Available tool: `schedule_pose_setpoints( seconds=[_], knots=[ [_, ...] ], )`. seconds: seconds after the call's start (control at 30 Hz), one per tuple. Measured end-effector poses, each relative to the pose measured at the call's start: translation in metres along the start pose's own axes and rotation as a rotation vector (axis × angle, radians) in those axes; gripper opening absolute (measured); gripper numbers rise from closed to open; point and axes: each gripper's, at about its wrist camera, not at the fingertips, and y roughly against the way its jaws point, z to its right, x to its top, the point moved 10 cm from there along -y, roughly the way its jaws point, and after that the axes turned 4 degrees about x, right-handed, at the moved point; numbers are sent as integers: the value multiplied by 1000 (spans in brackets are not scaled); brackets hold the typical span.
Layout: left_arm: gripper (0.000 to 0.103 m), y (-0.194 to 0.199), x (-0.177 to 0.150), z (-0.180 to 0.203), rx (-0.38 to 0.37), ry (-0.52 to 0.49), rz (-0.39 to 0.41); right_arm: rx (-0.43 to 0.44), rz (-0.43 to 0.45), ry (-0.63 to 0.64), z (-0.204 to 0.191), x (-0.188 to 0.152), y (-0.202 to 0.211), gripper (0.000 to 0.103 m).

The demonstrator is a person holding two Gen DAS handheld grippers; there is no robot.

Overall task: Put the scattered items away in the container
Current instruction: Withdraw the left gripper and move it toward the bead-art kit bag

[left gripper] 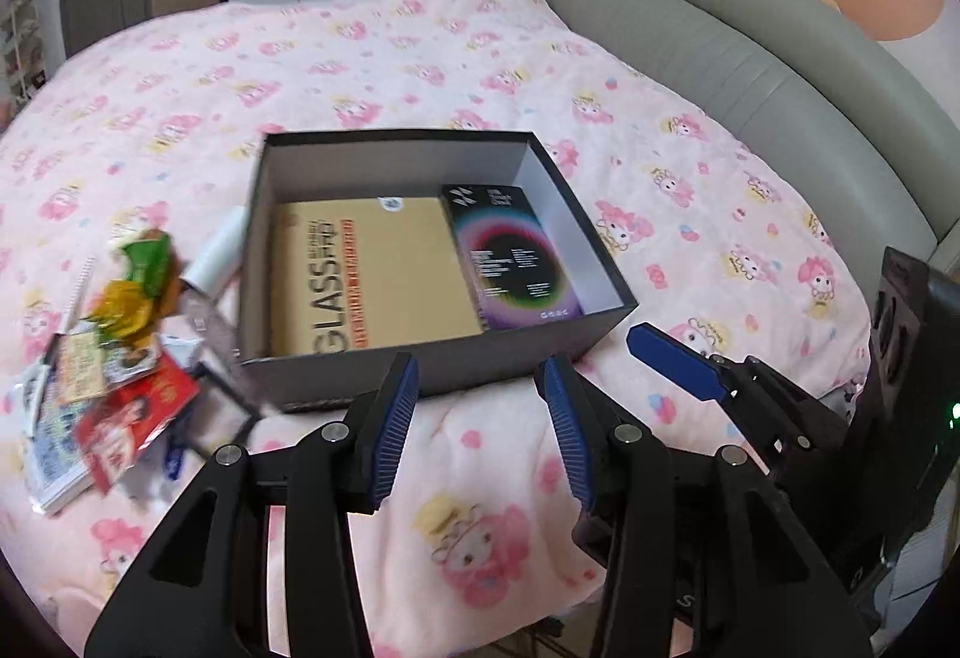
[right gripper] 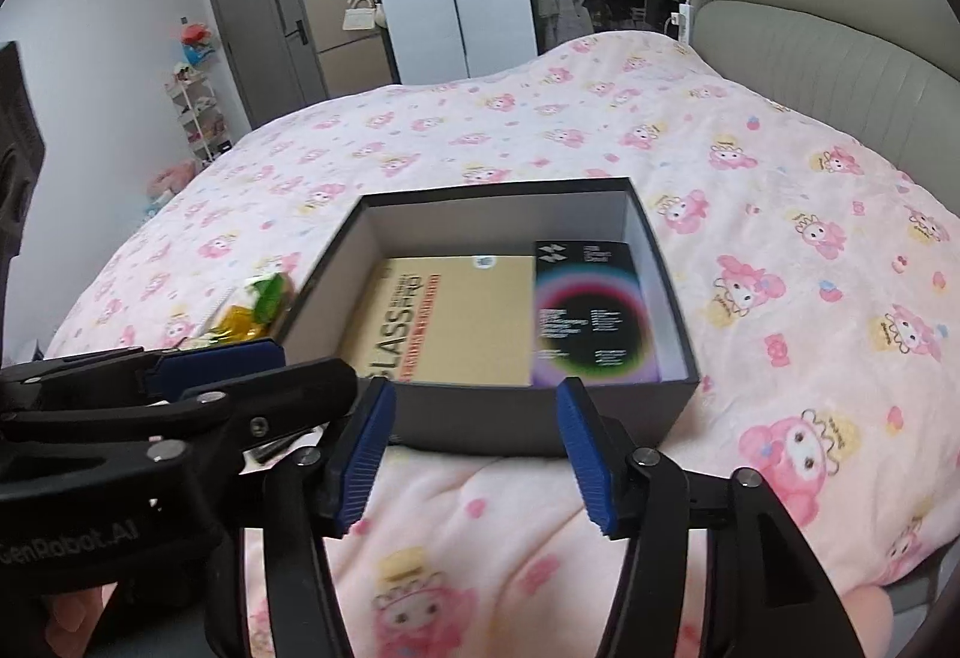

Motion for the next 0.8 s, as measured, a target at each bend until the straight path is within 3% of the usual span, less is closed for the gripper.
schedule_pose_setpoints(
  seconds=[0.37, 0.8],
  knots=[
    [47, 60, -13, -42, 44, 45, 98, 46, 25, 110, -69, -8, 30, 57],
    [52, 96, -41, -92, 101, 96, 147, 98, 27, 217, -140, -23, 43, 57]
  ],
)
